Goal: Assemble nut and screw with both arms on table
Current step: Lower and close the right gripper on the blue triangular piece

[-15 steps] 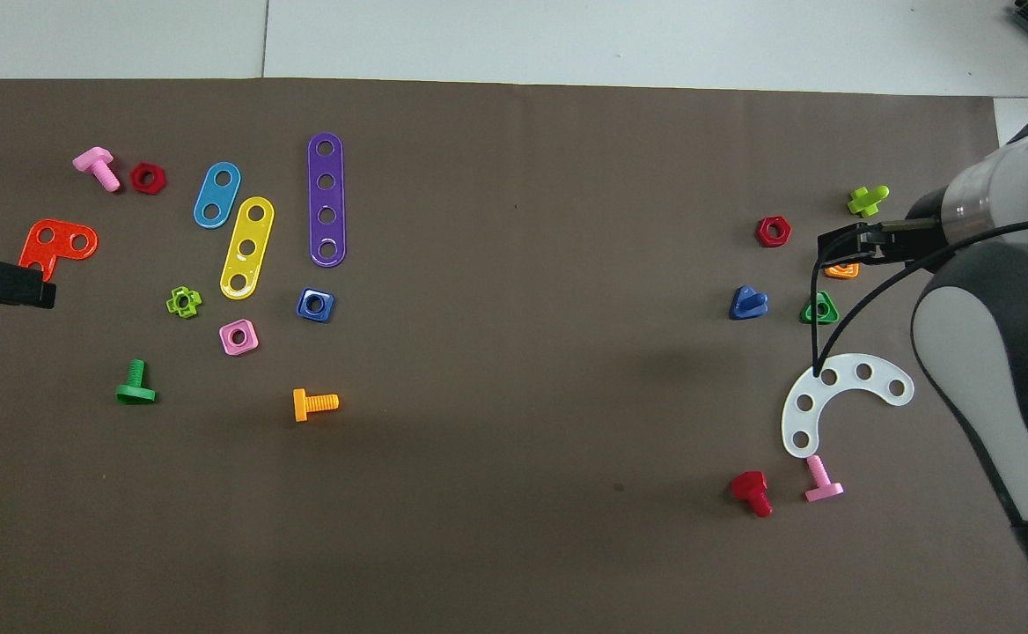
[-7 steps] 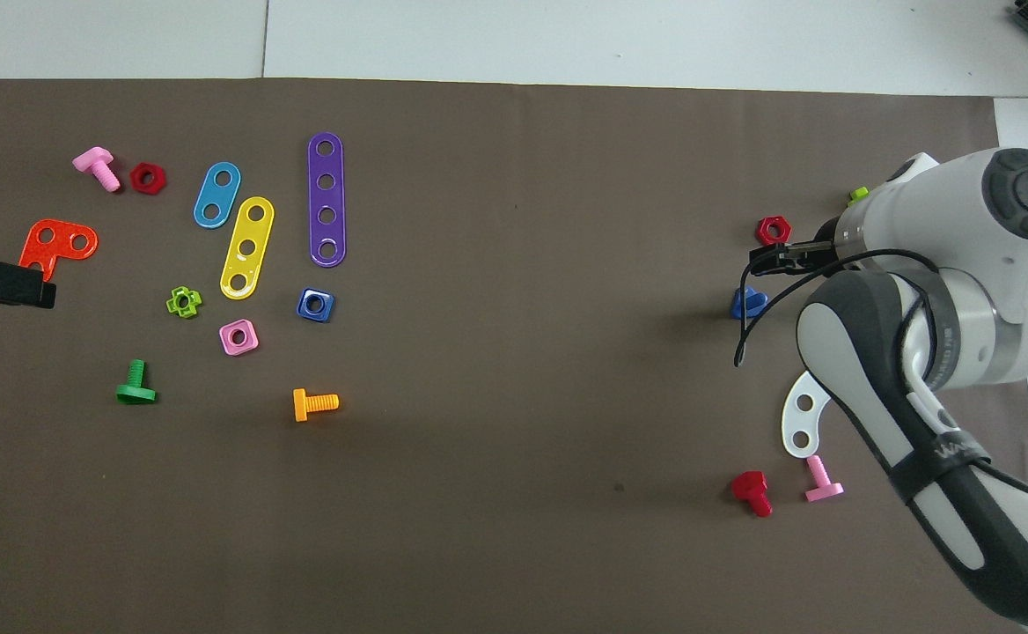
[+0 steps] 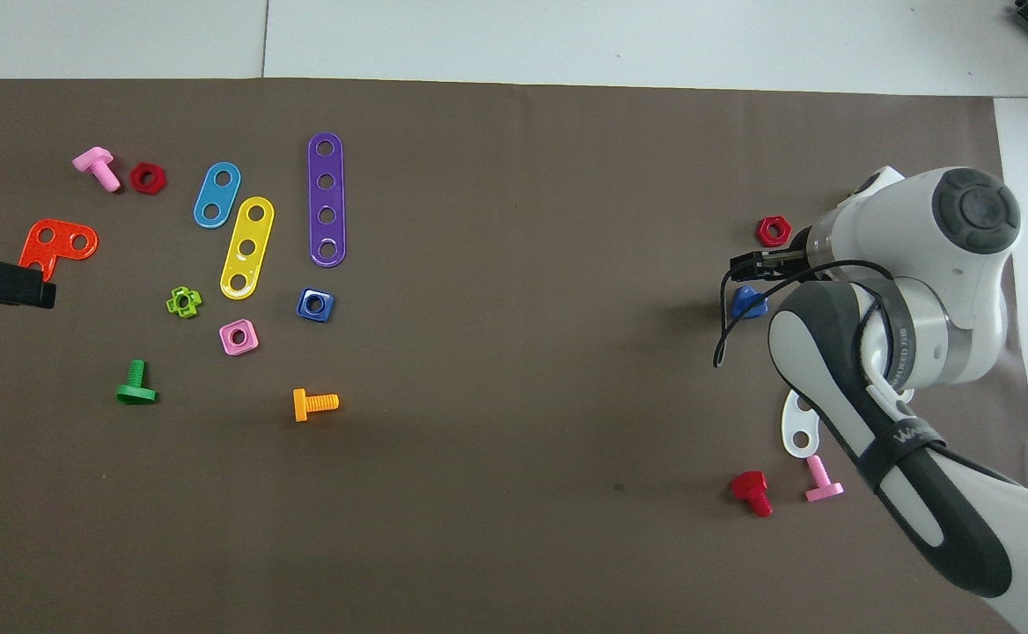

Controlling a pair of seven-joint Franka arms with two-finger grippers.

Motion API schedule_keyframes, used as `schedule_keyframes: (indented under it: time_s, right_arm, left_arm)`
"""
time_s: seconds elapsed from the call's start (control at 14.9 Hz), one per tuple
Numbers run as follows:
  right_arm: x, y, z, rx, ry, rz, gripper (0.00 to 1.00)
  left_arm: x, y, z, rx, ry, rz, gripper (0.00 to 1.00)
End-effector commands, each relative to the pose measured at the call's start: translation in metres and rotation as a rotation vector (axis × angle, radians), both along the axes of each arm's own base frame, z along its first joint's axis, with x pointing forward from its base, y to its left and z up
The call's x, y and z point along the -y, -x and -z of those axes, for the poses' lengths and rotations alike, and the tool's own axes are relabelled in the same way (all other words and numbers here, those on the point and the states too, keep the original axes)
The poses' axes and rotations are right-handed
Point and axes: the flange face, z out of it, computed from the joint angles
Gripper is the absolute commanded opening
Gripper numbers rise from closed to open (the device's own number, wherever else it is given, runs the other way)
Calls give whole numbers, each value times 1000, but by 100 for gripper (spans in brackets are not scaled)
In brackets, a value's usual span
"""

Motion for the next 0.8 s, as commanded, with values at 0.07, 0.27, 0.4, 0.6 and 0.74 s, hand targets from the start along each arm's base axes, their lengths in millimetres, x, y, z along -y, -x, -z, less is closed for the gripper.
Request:
schedule_keyframes:
  time_s: [0.07, 0.27, 0.4, 0.6, 0.74]
  right_arm:
    - [2, 7, 14, 5, -7, -28, 100]
    - [2, 11, 22, 1, -6, -38, 92]
    - [3, 12, 25, 0, -5, -46, 85]
    - [4, 13, 29, 10, -5, -46, 77]
    - [4, 12, 34, 21, -5, -44, 69]
  left_arm:
    - [-2, 5, 0, -10, -6, -9, 100]
    - [-2, 5, -1, -8, -6, -9, 100]
    - [-2, 5, -1, -8, -6, -11, 100]
    - [-2, 5, -1, -8, -6, -11, 100]
    - [-2, 5, 0, -10, -6, -11, 100]
